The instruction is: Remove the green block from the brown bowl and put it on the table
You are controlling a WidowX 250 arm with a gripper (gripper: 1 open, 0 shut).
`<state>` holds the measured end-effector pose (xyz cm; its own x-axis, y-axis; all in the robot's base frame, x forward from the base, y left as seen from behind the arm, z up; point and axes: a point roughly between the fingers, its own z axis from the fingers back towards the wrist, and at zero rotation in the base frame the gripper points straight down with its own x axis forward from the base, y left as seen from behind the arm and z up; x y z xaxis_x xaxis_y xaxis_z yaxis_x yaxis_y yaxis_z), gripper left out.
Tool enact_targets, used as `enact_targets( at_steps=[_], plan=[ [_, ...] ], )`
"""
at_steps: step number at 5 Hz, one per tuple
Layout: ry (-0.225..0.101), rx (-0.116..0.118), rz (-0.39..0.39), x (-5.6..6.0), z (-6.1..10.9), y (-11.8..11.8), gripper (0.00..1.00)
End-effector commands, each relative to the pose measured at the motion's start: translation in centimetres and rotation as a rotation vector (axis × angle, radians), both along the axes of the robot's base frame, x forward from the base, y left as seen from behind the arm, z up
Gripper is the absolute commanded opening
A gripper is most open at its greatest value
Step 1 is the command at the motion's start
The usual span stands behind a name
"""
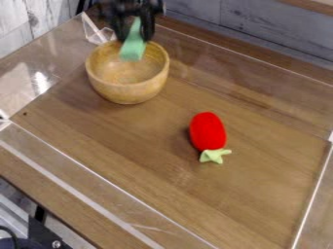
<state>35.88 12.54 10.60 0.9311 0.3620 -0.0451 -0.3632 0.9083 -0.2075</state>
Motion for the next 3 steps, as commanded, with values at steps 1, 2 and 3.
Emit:
enact_targets(
  at_steps=[1, 2, 3],
  plan=[
    [-0.107, 0.039, -0.067, 1.4, 4.2, -2.0, 0.00],
    [-0.114, 0.038, -0.143, 1.3, 5.2, -2.8, 0.00],
    [-0.112, 0.045, -0.235, 1.3, 5.3, -3.7, 0.00]
  ],
)
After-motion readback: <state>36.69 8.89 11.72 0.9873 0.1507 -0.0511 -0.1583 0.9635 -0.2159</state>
